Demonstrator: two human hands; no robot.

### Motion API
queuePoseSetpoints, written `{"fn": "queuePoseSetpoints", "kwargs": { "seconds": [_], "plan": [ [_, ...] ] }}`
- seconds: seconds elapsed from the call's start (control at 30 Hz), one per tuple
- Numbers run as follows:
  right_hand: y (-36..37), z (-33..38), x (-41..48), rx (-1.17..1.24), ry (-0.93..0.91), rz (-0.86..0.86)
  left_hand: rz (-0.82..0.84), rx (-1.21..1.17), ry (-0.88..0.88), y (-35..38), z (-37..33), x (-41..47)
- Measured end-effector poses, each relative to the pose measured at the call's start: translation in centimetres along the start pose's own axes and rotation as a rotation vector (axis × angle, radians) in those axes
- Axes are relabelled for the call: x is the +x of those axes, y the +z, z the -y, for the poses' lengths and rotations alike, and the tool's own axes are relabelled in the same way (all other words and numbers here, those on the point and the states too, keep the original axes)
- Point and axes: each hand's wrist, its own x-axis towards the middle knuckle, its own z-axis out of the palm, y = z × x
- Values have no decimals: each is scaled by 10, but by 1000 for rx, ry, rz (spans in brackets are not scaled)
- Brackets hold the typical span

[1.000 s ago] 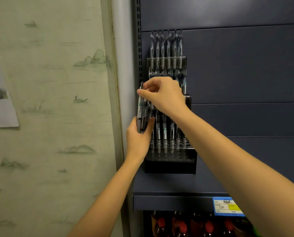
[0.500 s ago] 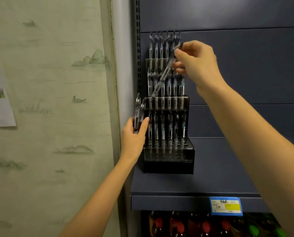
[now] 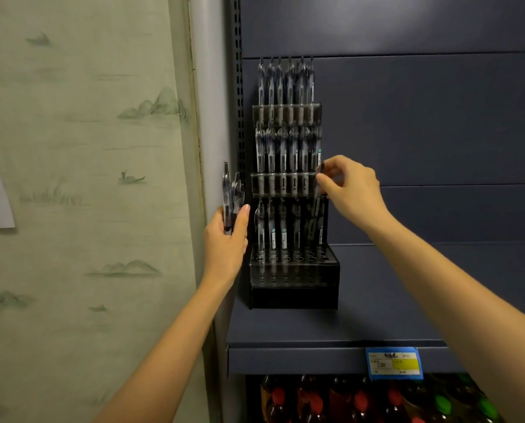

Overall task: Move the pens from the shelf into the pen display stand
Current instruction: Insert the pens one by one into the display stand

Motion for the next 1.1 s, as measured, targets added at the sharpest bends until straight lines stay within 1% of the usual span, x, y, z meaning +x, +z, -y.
{"fn": "queuePoseSetpoints", "kwargs": {
  "seconds": [0.23, 0.43, 0.73, 0.8, 0.87, 0.97, 1.1],
  "plan": [
    [13, -12, -9, -30, 30, 8, 0, -2, 3, 0, 0, 1],
    [31, -25, -22, -67, 44, 81, 8, 1, -3, -1, -1, 2],
    [34, -24, -21, -103, 44, 42, 6, 5, 6, -3, -3, 3],
    [31, -18, -19, -112, 14, 1, 11, 10, 13, -3, -5, 3],
    [28, -10, -16, -62, -32, -16, 10, 12, 18, -2, -6, 4],
    [26, 9, -12, 86, -116, 35, 12, 15, 22, 1, -8, 5],
    [25, 38, -8, 180, -258, 90, 29, 16, 22, 7, -11, 5]
  ]
}}
